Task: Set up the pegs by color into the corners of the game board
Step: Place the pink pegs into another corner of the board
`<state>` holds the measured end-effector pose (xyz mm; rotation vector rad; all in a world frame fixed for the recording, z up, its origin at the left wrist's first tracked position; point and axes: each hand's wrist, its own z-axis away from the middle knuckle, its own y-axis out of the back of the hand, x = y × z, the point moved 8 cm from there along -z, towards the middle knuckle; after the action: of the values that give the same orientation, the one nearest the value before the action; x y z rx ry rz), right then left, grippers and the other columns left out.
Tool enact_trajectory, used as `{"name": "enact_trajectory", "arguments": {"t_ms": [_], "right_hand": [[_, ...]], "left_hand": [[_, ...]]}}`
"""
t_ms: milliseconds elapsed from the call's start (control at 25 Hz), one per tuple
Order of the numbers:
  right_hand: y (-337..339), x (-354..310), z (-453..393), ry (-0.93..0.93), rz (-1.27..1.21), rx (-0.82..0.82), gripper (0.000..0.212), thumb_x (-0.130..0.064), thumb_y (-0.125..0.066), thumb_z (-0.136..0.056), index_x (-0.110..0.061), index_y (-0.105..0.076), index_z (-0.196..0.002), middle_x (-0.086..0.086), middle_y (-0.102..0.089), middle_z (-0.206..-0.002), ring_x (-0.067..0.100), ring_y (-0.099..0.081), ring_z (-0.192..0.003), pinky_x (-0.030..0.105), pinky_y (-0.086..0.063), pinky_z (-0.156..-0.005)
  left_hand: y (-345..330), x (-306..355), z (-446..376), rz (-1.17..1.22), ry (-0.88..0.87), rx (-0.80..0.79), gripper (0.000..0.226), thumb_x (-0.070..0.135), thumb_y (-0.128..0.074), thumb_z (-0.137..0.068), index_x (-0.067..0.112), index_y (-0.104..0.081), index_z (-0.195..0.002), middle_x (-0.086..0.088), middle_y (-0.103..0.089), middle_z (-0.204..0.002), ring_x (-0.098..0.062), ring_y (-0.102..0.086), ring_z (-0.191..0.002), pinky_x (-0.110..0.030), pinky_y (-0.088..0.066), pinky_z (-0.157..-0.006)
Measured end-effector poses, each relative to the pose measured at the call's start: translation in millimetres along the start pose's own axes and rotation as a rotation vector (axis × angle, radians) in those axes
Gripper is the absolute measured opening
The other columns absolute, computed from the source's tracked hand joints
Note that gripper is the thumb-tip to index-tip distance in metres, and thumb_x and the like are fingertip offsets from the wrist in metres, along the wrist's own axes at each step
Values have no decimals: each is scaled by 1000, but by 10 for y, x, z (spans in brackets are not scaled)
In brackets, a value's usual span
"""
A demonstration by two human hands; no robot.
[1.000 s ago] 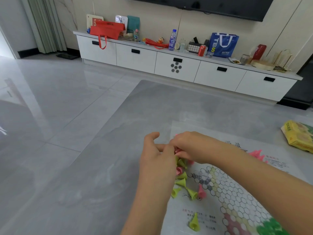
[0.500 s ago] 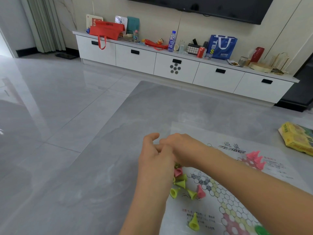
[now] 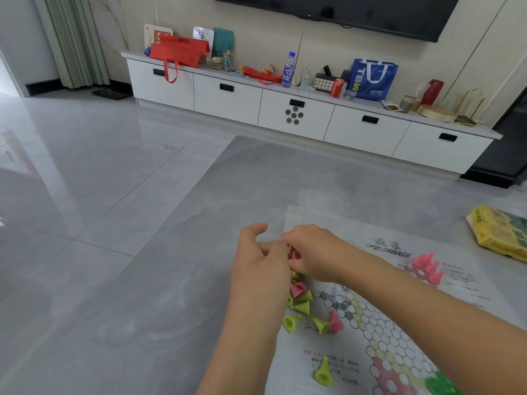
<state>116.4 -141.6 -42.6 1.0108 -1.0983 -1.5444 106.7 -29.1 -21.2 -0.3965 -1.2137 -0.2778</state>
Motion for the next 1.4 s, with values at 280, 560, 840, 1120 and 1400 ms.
{"name": "enact_trajectory", "arguments": {"t_ms": [280, 560, 840, 1120, 1400], "right_hand": [[-51, 40, 31, -7, -55, 22, 38, -11, -54, -84, -30, -30, -61, -7, -38, -76, 19, -47, -83, 28, -37, -70], [196, 297, 210, -116, -564, 193, 10, -10, -62, -82, -13, -62, -91, 4, -63, -90, 24, -64, -63, 34, -56, -64], [237, 430, 310, -134, -766, 292, 10, -16, -66, -80, -21, -65, -88, 0, -62, -93, 8, -58, -76, 30, -53, -79], [520, 140, 701, 86, -740, 246, 18, -20, -67, -79, -22, -68, -97, -3, -71, -89, 6, -66, -80, 20, -54, -79], [617, 325, 1063, 64, -682, 388, 14, -20, -62, -83, -29, -64, -93, -11, -71, -89, -4, -65, -84, 11, -50, -78]], "left_hand": [[-18, -15, -3, 21, -3, -5, 38, 11, -43, -89, 28, -45, -122, 4, -59, -78, -8, -49, -56, -14, -40, -45], [-36, -37, -12, 47, -10, 2, 33, 10, -44, -89, 29, -49, -115, 2, -58, -77, -10, -46, -53, -10, -39, -37], [-66, -73, -21, 44, -23, 23, 29, 10, -45, -88, 26, -52, -111, -2, -54, -71, -12, -47, -54, -15, -42, -43], [-445, -274, 24, 571, 243, -194, 27, 14, -39, -94, 0, -60, -105, -19, -68, -102, -23, -68, -85, -37, -54, -86], [-651, -325, 136, 706, 259, -208, 20, 8, -47, -88, -3, -60, -97, -20, -67, -89, -23, -69, -70, -34, -59, -73]]}}
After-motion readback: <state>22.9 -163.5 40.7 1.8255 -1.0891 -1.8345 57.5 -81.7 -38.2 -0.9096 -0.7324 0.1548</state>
